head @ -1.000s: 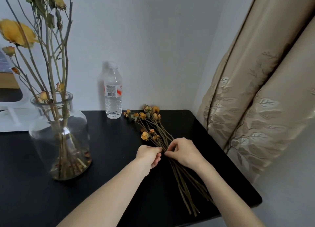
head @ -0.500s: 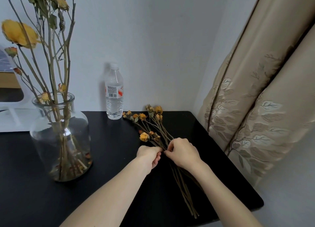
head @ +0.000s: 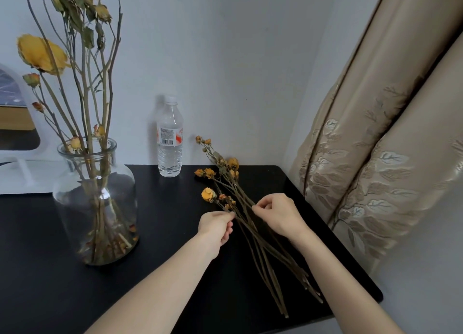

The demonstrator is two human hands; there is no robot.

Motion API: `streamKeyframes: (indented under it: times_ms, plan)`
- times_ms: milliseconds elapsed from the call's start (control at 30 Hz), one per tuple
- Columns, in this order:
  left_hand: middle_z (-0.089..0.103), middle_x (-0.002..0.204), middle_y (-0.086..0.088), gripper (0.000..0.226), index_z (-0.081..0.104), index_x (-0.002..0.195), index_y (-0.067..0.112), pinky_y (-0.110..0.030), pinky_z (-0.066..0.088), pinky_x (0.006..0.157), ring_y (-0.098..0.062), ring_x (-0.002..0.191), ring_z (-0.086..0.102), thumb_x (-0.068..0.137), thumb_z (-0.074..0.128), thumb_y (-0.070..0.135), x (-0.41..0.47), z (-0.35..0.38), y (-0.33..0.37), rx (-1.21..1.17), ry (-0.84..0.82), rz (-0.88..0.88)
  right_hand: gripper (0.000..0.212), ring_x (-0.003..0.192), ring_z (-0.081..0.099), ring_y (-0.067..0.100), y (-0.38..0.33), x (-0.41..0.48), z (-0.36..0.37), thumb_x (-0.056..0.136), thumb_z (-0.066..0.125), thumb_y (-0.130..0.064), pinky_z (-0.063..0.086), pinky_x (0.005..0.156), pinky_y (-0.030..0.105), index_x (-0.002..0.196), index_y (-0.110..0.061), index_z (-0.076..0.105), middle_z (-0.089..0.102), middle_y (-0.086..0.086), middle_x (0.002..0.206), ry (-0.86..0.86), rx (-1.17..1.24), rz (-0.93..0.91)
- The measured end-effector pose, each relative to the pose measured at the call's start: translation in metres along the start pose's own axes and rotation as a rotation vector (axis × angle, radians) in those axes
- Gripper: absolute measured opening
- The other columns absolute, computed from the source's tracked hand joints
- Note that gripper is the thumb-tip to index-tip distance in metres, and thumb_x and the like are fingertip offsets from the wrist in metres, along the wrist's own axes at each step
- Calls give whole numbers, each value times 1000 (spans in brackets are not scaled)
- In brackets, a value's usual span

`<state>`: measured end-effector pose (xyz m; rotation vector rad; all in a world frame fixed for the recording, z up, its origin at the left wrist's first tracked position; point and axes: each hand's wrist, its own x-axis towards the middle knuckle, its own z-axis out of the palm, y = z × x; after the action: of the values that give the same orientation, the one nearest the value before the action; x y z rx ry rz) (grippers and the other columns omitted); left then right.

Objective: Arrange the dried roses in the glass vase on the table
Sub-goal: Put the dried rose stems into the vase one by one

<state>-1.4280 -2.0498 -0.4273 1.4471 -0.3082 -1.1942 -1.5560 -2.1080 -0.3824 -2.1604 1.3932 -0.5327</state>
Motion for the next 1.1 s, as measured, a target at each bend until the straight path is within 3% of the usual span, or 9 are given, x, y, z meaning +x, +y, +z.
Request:
streamKeyframes:
  times_ms: [133,400,567,667,767,1100]
  plan:
    - [52,60,1,7,67,91,12,-13,39,37,-6,47,45,85,65,15,-4,-3,5,-26,-39,90,10,59,55,2,-5,-2,-8,87,64,-27,36,52,14,87,-18,69,59,-8,64,10,59,-3]
    - [48,57,2,11,66,81,20,-15,37,43,-6,47,42,89,60,17,-19,-12,23,146,-84,352,14,62,55,3,-18,-7,-14,87,63,-25,39,59,15,90,-15,71,61,-8,67,41,257,-51]
    - [45,56,3,9,62,90,14,-13,31,38,-4,42,38,92,54,17,-36,-31,44,274,-77,539,15,38,46,-4,-37,-10,-14,89,61,-23,36,42,7,86,-12,71,50,-15,40,51,515,-67]
    - [41,54,3,9,57,92,14,-12,28,36,-2,35,34,94,50,18,-54,-49,60,304,-95,629,20,37,40,-2,-58,-12,-11,90,60,-23,33,41,7,86,-6,71,46,-13,41,94,610,-133]
    - [39,52,5,8,56,95,16,-13,26,36,-2,37,30,95,49,21,-75,-70,80,276,-92,688,18,40,44,-3,-85,-14,-10,91,58,-25,35,42,7,85,-13,70,49,-15,43,115,661,-200]
    - [39,51,9,8,56,94,21,-12,28,37,-2,39,34,94,48,24,-149,-148,165,287,111,1075,14,41,44,-4,-187,-22,-24,92,57,-18,33,42,7,82,-17,67,51,-18,43,127,886,-421]
